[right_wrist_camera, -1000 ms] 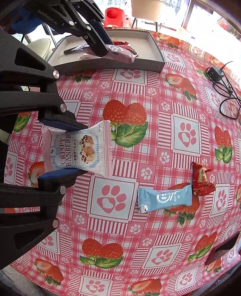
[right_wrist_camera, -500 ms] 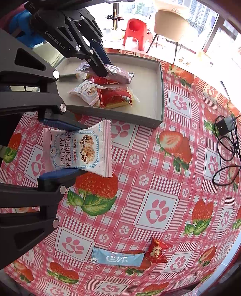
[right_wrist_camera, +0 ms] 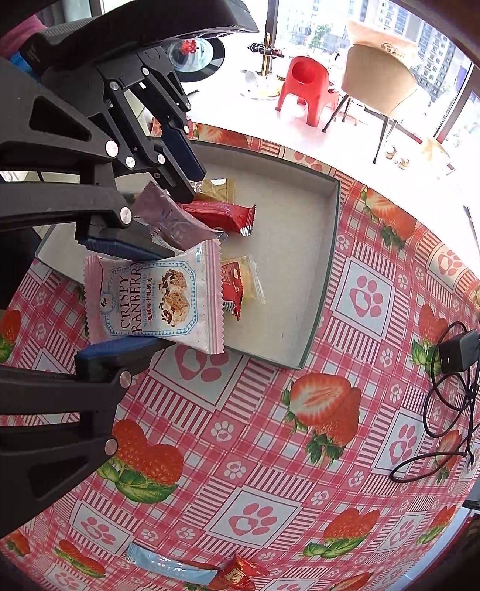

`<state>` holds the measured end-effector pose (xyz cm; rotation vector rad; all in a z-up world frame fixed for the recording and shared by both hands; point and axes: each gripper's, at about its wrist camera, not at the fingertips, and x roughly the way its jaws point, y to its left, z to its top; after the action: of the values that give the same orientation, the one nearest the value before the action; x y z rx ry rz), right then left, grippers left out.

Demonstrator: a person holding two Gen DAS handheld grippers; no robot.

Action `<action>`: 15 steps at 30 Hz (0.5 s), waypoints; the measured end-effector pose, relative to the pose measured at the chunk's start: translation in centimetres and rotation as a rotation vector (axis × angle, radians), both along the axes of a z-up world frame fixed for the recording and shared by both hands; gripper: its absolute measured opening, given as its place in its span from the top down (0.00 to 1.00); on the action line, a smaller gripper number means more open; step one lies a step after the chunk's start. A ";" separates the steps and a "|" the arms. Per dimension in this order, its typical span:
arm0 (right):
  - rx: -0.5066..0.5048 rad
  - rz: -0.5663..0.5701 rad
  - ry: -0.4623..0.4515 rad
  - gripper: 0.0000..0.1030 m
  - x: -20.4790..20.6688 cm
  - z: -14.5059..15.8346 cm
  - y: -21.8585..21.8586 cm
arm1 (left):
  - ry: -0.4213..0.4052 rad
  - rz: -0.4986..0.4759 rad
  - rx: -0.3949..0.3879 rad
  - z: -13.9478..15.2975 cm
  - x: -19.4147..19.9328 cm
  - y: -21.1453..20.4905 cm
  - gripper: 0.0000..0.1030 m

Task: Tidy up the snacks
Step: 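Lower both snacks into the white tray and open both tools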

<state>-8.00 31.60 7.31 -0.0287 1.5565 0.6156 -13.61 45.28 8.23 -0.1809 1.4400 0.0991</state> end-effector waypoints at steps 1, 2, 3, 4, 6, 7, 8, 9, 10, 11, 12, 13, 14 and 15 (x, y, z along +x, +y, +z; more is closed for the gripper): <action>0.001 0.003 0.003 0.62 0.0 0.0 0.3 | 0.003 0.002 0.001 -0.1 0.0 0.1 0.76; 0.002 0.007 0.005 0.62 0.0 -0.1 0.6 | 0.006 0.003 0.001 -0.2 -0.1 0.2 0.76; 0.002 0.010 0.009 0.62 0.0 -0.2 0.9 | 0.010 0.003 0.001 -0.3 -0.1 0.2 0.76; 0.002 0.013 0.012 0.62 0.0 -0.2 1.2 | 0.013 0.002 0.001 -0.4 -0.2 0.2 0.76; 0.000 0.019 0.017 0.62 0.0 -0.3 1.6 | 0.018 -0.002 0.003 -0.5 -0.3 0.2 0.76; -0.001 0.020 0.019 0.62 -0.1 -0.4 1.8 | 0.018 -0.002 0.010 -0.5 -0.4 0.2 0.75; 0.000 0.020 0.022 0.62 0.0 -0.4 1.9 | 0.021 -0.003 0.014 -0.5 -0.4 0.2 0.71; 0.000 0.020 0.025 0.62 0.0 -0.4 1.9 | 0.026 -0.003 0.014 -0.6 -0.4 0.1 0.66; -0.001 0.022 0.025 0.62 0.0 -0.4 2.1 | 0.031 0.001 0.017 -0.7 -0.4 0.1 0.47; -0.001 0.023 0.027 0.60 0.1 -0.5 2.2 | 0.030 0.007 0.025 -0.7 -0.4 0.2 0.30; -0.004 0.023 0.029 0.60 0.1 -0.5 2.2 | 0.021 0.012 0.035 -0.6 -0.5 0.2 0.25; -0.005 0.023 0.032 0.59 0.1 -0.5 2.1 | 0.014 0.015 0.044 -0.5 -0.5 0.2 0.24; -0.006 0.020 0.035 0.52 0.1 -0.6 2.1 | 0.016 0.015 0.048 -0.5 -0.5 0.2 0.23; -0.009 0.014 0.033 0.45 0.2 -0.5 1.9 | 0.024 0.014 0.051 -0.6 -0.4 0.1 0.23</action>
<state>-7.83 33.48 6.78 -0.0367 1.5920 0.6232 -14.04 45.36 7.66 -0.1486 1.4590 0.1494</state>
